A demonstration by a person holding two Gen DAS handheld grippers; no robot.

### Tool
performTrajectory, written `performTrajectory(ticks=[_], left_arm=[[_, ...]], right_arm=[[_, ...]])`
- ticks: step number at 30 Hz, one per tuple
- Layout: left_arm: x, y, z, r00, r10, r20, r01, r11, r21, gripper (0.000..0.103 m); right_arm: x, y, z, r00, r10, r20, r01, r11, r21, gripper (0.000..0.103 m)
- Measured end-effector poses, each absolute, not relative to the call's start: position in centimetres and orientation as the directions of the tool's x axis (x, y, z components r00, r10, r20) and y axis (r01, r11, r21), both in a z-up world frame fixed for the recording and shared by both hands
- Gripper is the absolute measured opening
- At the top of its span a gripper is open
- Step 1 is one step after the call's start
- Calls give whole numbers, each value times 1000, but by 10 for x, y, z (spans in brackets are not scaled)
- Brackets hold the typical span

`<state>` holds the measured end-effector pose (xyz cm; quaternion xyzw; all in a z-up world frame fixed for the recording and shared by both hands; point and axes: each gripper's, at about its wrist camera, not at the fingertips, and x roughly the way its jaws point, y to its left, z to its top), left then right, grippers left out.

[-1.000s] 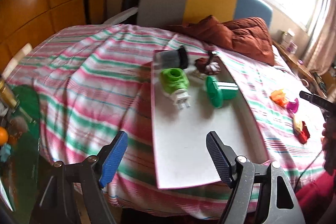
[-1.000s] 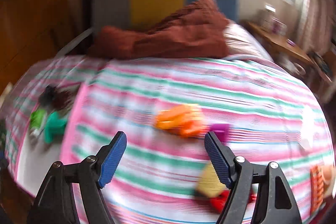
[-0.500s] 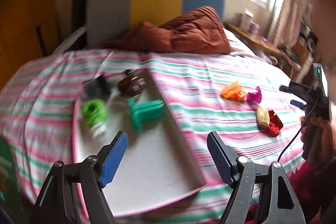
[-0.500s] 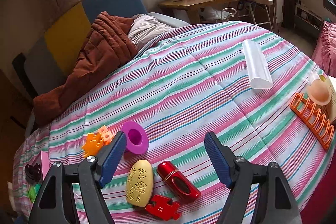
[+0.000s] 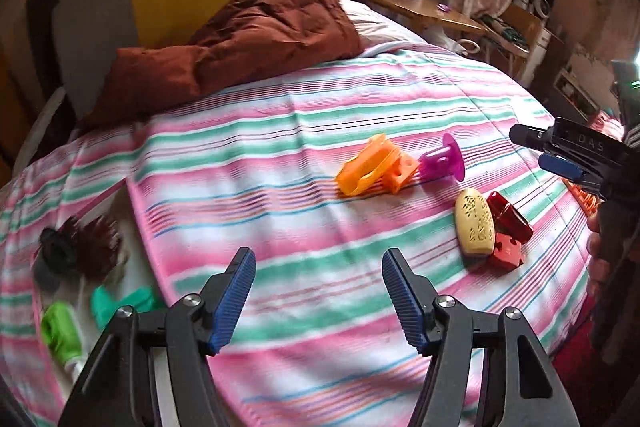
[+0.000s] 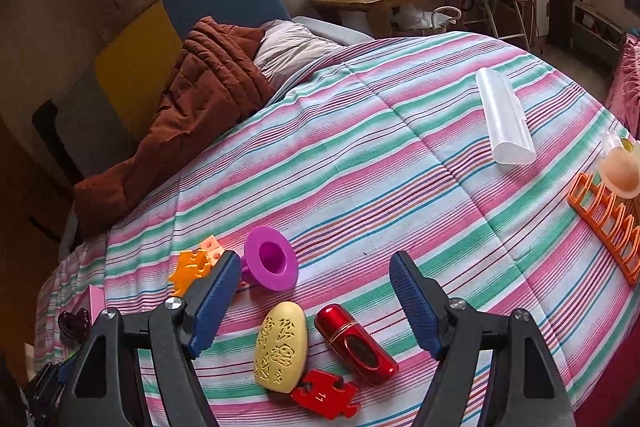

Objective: Organize rigid objects
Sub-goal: 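Grasp the orange chute with the left gripper while the right gripper moves to the yellow egg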

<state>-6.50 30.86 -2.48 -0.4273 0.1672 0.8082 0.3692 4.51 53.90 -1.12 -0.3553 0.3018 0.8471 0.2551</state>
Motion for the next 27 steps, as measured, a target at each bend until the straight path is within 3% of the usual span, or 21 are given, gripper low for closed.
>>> performTrajectory(ticks=[11, 20, 21, 22, 23, 27], left_arm=[[-101, 388, -59, -304, 446, -842, -841, -541, 17, 68], [-128, 420, -79, -217, 504, -836, -852, -516, -90, 67], [-130, 421, -79, -196, 519, -832, -847, -517, -123, 54], [-133, 420, -78, -159, 542, -825, -843, -510, -173, 35], [-133, 420, -77, -135, 553, -822, -838, -506, -203, 27], [-124, 409, -81, -130, 551, -824, -830, -515, -214, 26]], right_arm=[[49, 549, -14, -635, 174, -753, -646, -654, 393, 78], [44, 546, -18, -633, 146, -760, -633, -663, 400, 78], [43, 546, -18, -633, 144, -761, -633, -661, 402, 78], [43, 547, -19, -633, 143, -761, -634, -660, 403, 78], [43, 547, -19, -630, 145, -763, -637, -660, 400, 78], [43, 549, -20, -627, 145, -765, -643, -652, 403, 78]])
